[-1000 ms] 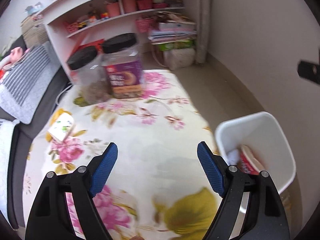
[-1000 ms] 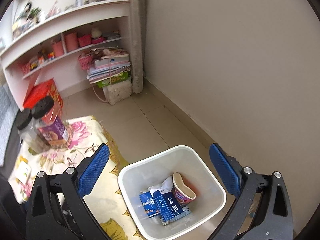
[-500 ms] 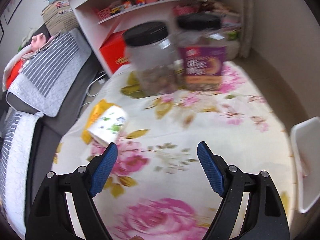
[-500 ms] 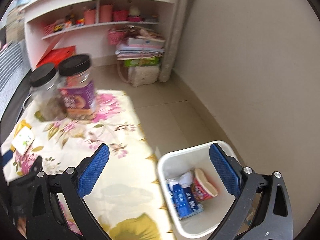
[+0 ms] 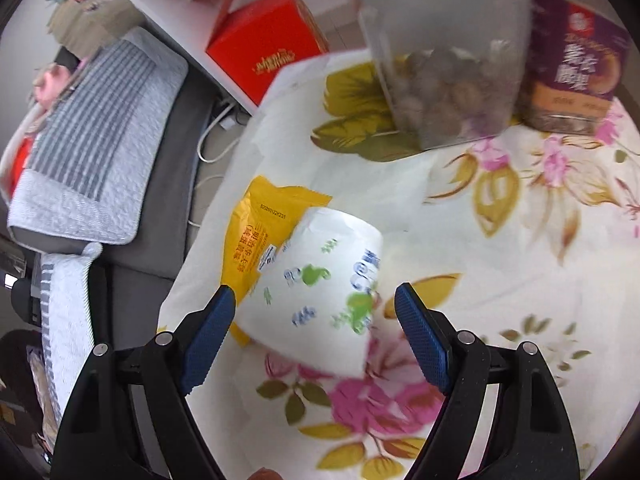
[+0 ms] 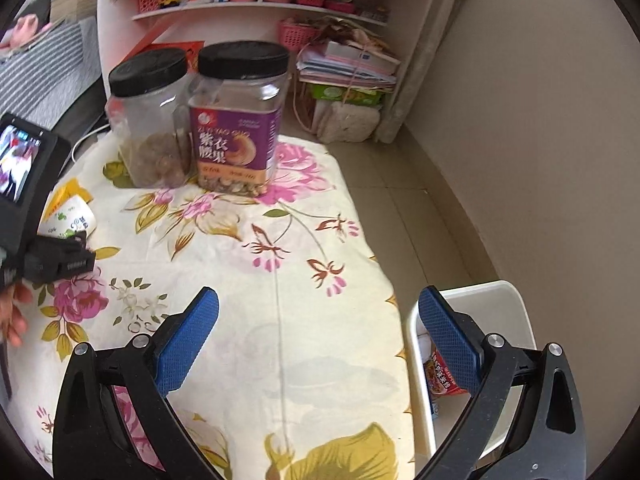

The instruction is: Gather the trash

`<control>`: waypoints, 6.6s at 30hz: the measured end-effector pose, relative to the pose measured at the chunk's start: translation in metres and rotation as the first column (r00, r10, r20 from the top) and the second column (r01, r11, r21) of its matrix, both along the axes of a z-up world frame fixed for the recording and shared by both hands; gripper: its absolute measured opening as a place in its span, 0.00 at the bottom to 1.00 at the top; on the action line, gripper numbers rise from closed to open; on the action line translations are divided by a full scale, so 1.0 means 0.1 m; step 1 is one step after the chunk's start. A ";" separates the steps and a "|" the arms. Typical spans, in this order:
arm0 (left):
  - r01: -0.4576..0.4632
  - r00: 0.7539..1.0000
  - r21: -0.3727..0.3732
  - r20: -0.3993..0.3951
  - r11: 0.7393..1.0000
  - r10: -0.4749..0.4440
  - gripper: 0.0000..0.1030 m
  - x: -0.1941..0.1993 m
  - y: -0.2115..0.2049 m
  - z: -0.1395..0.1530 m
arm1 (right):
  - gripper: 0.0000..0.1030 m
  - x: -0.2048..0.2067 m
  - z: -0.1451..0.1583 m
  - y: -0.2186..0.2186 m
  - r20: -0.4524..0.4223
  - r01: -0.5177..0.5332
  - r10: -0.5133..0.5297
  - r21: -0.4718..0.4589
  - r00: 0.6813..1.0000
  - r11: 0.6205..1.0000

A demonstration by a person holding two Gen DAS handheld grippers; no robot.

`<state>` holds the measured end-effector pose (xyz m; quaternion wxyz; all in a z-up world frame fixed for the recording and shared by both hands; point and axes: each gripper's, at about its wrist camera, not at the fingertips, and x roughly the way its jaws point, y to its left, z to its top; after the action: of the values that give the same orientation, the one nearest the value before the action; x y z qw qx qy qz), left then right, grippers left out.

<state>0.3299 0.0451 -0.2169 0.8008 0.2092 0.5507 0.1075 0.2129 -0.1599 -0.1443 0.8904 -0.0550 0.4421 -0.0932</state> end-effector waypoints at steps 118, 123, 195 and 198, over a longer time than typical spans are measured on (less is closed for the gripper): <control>0.166 0.936 -0.478 0.351 0.863 0.015 0.51 -2.50 -1.81 1.55 | 0.65 -0.93 0.19 -2.35 0.037 0.246 -0.262 0.238 0.964 0.940; 0.230 0.931 -0.466 0.362 0.855 -0.053 0.52 -2.43 -2.24 1.57 | 0.68 -1.09 0.27 -2.62 0.057 0.271 -0.301 0.301 0.952 0.914; 0.274 0.866 -0.400 0.498 0.875 -0.044 0.92 -3.17 -1.14 1.47 | 0.93 -2.39 0.55 -1.08 0.375 0.216 -0.272 0.186 0.886 0.958; 0.279 0.862 -0.394 0.504 0.875 -0.048 0.92 -3.18 -1.15 1.48 | 0.93 -2.37 0.53 -1.04 0.375 0.203 -0.253 0.169 0.892 0.964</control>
<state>0.0119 -0.0697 -0.0686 0.9443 0.0302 0.3244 -0.0462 -0.0242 -0.2637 -0.0910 0.9454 0.0733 0.2628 -0.1782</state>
